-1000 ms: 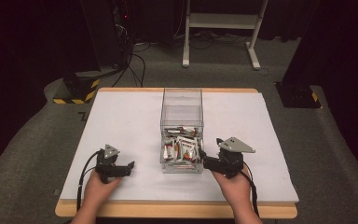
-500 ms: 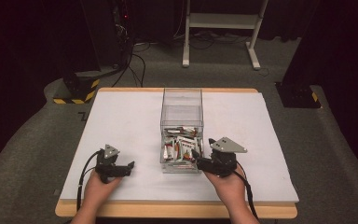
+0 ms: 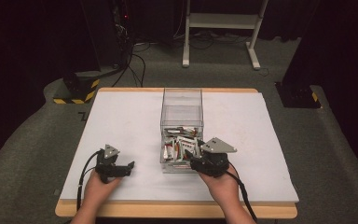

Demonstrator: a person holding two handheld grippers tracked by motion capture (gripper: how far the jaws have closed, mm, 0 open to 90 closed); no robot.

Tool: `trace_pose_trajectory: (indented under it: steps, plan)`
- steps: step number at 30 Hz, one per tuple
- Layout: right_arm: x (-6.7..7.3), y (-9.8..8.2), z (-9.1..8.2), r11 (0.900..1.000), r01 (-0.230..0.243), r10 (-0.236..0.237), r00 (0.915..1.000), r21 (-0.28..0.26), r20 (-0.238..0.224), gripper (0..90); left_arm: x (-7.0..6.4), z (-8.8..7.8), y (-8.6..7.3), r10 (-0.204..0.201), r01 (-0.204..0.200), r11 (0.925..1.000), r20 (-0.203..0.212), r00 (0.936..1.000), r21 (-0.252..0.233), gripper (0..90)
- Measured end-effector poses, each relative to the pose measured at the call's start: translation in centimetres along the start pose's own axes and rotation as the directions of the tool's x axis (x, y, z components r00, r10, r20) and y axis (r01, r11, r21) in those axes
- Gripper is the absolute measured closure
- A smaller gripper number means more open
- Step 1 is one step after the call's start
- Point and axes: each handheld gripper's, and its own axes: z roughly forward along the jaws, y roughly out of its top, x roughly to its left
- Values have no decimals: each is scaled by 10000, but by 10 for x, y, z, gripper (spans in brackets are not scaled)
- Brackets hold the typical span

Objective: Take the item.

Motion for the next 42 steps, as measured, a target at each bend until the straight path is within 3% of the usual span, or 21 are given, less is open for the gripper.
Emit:
trace_pose_trajectory:
  steps: [17, 24, 38, 42]
  plan:
    - [20, -2, 13, 9990, 274, -256, 9985, 366, -494, 531, -1, 0, 0, -74, 74, 10000, -7, 10000, -40, 87]
    - [25, -6, 19, 9989, 285, -267, 9986, 378, -458, 594, 0, 0, 0, -1, 1, 10000, 1, 10000, 1, 87]
    - [22, -13, 24, 9982, -222, 254, 9980, 562, -578, 747, 0, 0, 0, -3, 3, 10000, 3, 10000, 2, 87]
    - [21, -15, 24, 9961, -610, 653, 9956, 639, -679, 759, 0, 0, 0, -44, 44, 10000, -5, 10000, -18, 87]
